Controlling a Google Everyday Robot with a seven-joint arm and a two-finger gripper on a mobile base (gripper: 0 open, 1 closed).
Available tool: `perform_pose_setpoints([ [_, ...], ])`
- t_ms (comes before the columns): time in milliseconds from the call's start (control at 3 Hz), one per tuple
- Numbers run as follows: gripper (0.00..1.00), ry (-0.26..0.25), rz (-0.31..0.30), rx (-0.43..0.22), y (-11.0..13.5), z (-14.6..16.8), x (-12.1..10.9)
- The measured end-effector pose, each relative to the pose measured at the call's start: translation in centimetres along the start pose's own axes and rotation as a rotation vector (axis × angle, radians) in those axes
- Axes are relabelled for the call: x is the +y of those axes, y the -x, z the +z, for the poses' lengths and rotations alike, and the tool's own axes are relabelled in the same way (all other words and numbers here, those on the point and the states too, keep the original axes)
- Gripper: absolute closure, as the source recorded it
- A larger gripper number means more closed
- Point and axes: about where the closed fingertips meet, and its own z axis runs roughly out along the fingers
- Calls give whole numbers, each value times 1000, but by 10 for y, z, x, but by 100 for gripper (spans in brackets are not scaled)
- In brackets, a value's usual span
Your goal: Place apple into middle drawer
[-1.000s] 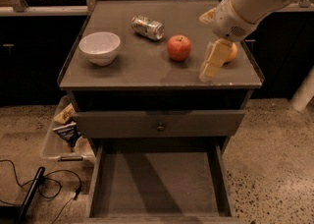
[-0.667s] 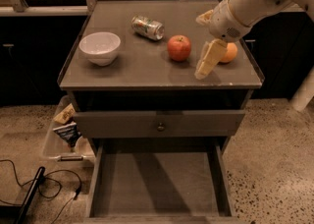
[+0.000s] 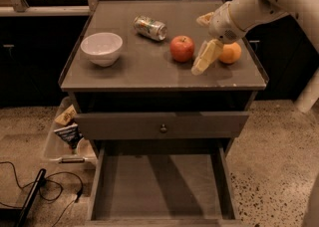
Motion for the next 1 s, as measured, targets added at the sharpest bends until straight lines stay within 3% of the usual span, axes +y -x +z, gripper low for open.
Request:
perform_pose_setpoints([
  [1000,0,37,41,-64,2,43,-28],
])
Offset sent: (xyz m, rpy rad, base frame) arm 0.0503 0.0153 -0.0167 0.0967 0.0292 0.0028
